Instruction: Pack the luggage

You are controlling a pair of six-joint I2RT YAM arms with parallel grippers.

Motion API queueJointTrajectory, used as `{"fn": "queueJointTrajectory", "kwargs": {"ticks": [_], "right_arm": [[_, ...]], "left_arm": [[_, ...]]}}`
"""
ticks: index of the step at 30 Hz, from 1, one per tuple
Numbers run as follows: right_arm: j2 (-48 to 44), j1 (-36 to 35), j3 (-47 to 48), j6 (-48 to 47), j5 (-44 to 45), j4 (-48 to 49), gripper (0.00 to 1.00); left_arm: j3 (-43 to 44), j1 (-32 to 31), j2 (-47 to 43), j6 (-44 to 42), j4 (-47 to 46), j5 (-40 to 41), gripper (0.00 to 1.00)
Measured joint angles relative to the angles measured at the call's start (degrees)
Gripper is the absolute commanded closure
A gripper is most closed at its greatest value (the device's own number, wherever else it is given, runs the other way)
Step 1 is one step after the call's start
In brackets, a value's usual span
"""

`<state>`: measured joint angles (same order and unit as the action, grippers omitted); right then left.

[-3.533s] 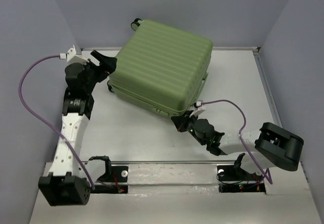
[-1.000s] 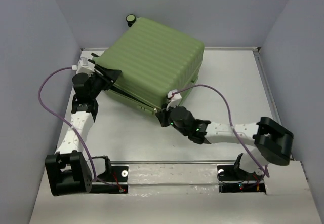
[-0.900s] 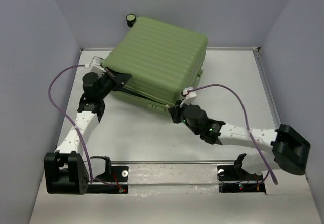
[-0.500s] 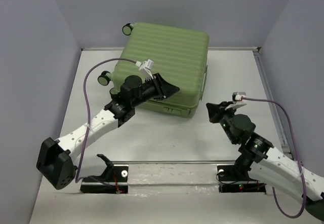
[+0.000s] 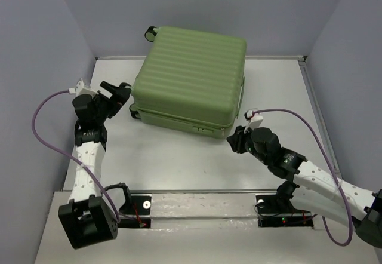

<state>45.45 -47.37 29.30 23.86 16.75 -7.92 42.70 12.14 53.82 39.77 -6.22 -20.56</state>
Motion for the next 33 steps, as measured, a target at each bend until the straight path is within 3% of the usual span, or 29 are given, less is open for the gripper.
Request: {"fn": "queueJointTrajectory", "kwargs": {"ticks": [8, 23, 27, 32, 33], "right_arm": [[0.76, 0.0, 0.63, -2.29, -5.57, 1.01, 0.63], [2.1, 0.0, 0.63, -3.43, -9.7, 3.28, 0.62], [1.75, 0.0, 0.61, -3.56, -10.4, 3.45, 0.46], [2.62, 0.0, 0.61, -3.78, -11.72, 3.91, 0.41], [3.5, 0.0, 0.61, -3.76, -11.87, 4.11, 0.41]], "left_arm": [[-2.67, 1.42, 10.91, 8.35, -8.31, -8.02, 0.01], [2.49, 1.44, 21.79, 14.67, -15.21, -9.7, 0.01], [5.95, 1.44, 26.45, 16.0, -16.0, -10.03, 0.01], [6.54, 1.44, 28.72, 17.75, -17.77, -10.47, 0.14], [6.54, 1.44, 28.85, 18.12, -18.25, -10.45, 0.23]]}}
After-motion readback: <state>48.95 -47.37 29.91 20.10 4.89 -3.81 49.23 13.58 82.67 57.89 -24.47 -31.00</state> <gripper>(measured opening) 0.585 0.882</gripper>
